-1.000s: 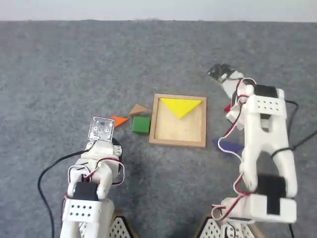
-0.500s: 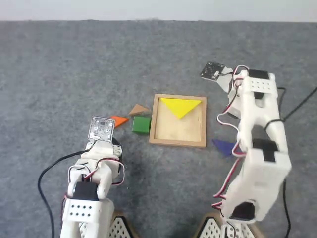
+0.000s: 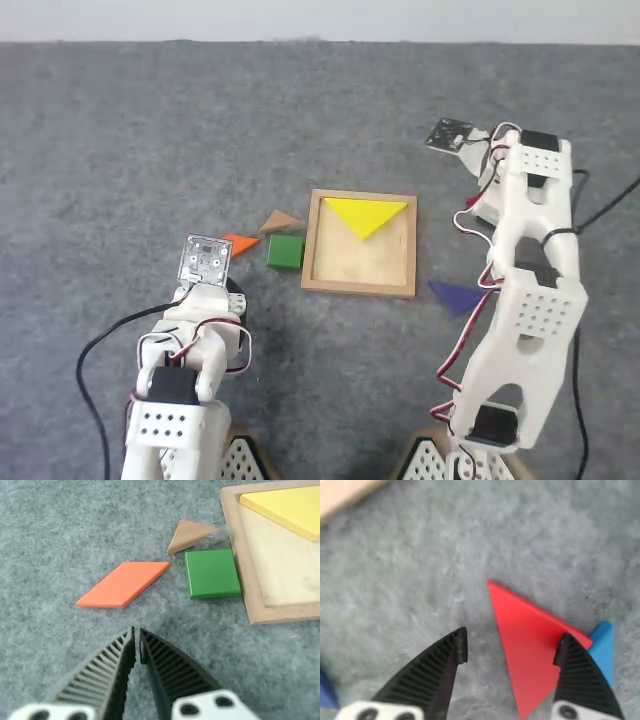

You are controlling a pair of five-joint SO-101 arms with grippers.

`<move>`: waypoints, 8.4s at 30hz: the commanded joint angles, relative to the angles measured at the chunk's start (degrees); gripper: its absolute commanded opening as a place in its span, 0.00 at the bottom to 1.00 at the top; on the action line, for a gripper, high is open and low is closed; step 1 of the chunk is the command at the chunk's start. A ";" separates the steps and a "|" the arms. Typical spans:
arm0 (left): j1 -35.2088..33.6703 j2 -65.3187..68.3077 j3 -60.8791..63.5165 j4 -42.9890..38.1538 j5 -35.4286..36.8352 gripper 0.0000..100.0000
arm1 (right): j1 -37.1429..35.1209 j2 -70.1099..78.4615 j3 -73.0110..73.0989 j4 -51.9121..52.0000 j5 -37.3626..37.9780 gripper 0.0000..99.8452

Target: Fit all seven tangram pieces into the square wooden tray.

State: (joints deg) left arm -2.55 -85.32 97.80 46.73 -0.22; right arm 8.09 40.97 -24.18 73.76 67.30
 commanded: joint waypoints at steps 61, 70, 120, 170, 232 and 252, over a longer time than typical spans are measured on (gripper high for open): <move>-0.18 -0.70 -1.01 0.00 0.26 0.01 | -4.35 -21.93 27.52 -5.41 11.87 0.31; -0.18 -0.70 -1.01 0.00 0.26 0.01 | -4.35 -11.38 19.69 -5.23 11.96 0.31; -0.18 -0.70 -1.01 0.00 0.26 0.01 | -2.68 -37.58 45.19 -12.44 -47.65 0.18; -0.18 -0.70 -1.01 0.00 0.35 0.01 | -1.98 -24.48 39.82 -11.12 -38.68 0.32; -0.18 -0.70 -1.01 0.00 0.35 0.01 | -40.04 -31.52 30.95 -9.98 -81.41 0.01; -0.18 -0.70 -1.01 0.00 0.35 0.01 | -41.01 -20.00 21.54 -12.79 -94.77 0.01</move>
State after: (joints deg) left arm -2.55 -85.32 97.80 46.73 -0.22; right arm -32.44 20.13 2.02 61.89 -26.68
